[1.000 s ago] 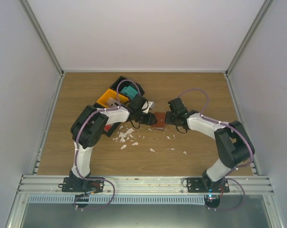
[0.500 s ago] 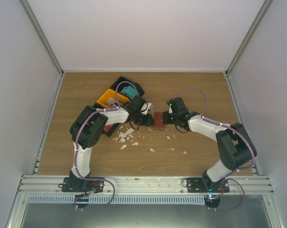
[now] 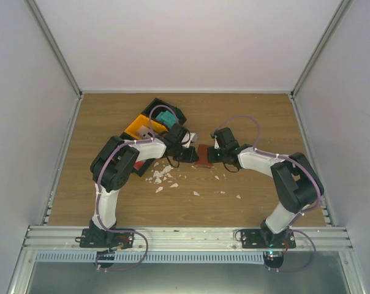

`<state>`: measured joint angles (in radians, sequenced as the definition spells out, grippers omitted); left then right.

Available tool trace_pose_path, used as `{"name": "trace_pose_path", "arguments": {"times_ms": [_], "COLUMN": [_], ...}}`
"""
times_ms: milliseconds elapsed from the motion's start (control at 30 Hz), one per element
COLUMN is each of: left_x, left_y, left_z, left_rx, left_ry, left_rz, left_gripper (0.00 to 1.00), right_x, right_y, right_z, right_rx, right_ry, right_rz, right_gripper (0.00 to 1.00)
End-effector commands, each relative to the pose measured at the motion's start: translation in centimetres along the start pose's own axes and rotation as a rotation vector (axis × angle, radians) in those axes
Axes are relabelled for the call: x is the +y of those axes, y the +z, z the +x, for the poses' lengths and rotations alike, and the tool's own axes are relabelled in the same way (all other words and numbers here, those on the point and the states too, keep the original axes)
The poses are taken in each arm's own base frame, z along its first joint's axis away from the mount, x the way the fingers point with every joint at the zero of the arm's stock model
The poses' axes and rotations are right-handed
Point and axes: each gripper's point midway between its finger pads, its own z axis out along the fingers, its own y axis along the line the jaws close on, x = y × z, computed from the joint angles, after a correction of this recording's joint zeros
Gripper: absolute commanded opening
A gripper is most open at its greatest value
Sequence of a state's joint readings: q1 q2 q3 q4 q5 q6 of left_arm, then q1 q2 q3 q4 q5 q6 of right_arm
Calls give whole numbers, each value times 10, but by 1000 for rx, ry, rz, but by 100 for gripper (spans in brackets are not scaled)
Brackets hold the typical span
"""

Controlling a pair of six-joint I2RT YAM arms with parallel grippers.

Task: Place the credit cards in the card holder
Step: Close the card holder at the center of the board.

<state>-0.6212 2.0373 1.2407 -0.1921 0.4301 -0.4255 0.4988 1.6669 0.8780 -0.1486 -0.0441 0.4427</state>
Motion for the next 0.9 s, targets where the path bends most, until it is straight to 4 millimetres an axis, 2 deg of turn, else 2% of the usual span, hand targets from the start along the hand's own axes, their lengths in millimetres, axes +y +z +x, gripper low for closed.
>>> {"name": "trace_pose_path", "arguments": {"times_ms": [0,133,433,800,867], "left_x": [31,31,31,33,33], "left_y": [19,19,19,20,20], "left_z": [54,54,55,56,57], "left_rx": [172,174,176,179,181], "left_ry": [-72,-71,-70,-70,-70], "left_rz": [-93,-92,-92,-96,-96], "left_gripper": [15,15,13,12,12], "right_x": [7,6,6,5,5], "right_y": [5,8,7,4,5], "right_z": [-4,-4,-5,-5,-5], "right_rx": [-8,-8,-22,-24,-22], "right_ry": [1,17,46,60,63], "right_rz": [-17,-9,-8,-4,-2], "right_gripper": [1,2,13,11,8]}}
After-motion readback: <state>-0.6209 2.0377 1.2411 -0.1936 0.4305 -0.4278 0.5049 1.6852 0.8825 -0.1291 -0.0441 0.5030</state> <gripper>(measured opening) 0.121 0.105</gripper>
